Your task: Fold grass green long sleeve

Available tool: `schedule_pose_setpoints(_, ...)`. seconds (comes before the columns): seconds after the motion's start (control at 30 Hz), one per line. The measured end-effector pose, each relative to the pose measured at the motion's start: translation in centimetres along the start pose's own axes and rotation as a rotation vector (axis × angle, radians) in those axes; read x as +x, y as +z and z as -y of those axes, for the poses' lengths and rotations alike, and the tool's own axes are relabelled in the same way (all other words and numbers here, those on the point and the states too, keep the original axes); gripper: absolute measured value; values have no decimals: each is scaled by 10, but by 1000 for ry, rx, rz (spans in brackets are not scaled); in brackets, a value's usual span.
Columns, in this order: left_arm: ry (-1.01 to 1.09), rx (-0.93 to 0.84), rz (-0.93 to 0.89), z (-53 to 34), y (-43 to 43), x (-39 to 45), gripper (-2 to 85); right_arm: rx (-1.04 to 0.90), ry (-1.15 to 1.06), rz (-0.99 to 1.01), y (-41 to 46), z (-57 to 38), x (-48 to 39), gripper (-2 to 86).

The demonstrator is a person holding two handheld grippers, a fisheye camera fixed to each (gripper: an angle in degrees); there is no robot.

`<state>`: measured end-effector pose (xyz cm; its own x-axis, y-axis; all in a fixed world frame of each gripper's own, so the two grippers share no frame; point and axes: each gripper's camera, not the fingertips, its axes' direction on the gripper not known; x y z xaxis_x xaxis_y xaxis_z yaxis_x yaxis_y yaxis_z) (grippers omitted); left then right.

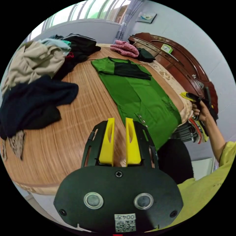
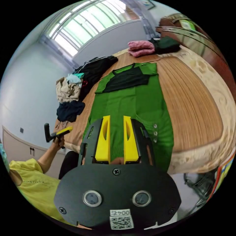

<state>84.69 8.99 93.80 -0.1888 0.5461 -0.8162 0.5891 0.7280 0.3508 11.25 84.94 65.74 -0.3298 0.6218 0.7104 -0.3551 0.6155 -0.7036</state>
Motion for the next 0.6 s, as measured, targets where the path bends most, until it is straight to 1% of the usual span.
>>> schedule_pose_setpoints(0.03,-18,-5,-23,-16,2,1,63,24,55,20,-23,-23,17,80)
schedule_pose_setpoints(0.1,-116,-29,-134,-75,16,1,65,62,125,38,-53,-57,41,84)
schedule_pose_setpoints(0.13,-146,-31,-171,-90,21,1,66,78,173,50,-70,-78,57,88)
schedule_pose_setpoints(0.2,-266,-36,-314,-142,42,0,70,91,221,65,-90,-108,77,98)
schedule_pose_setpoints(0.27,-318,-37,-369,-172,57,3,74,102,264,89,-108,-135,95,106)
schedule_pose_setpoints(0.33,-336,-45,-365,-194,71,10,80,127,299,120,-130,-166,114,110)
schedule_pose_setpoints(0.43,-304,-39,-313,-219,86,30,89,147,337,120,-155,-198,131,111)
schedule_pose_setpoints(0.5,-224,-27,-241,-234,94,55,96,167,352,114,-171,-215,140,111)
schedule_pose_setpoints(0.6,-141,-12,-185,-252,105,83,102,182,378,104,-195,-241,156,112)
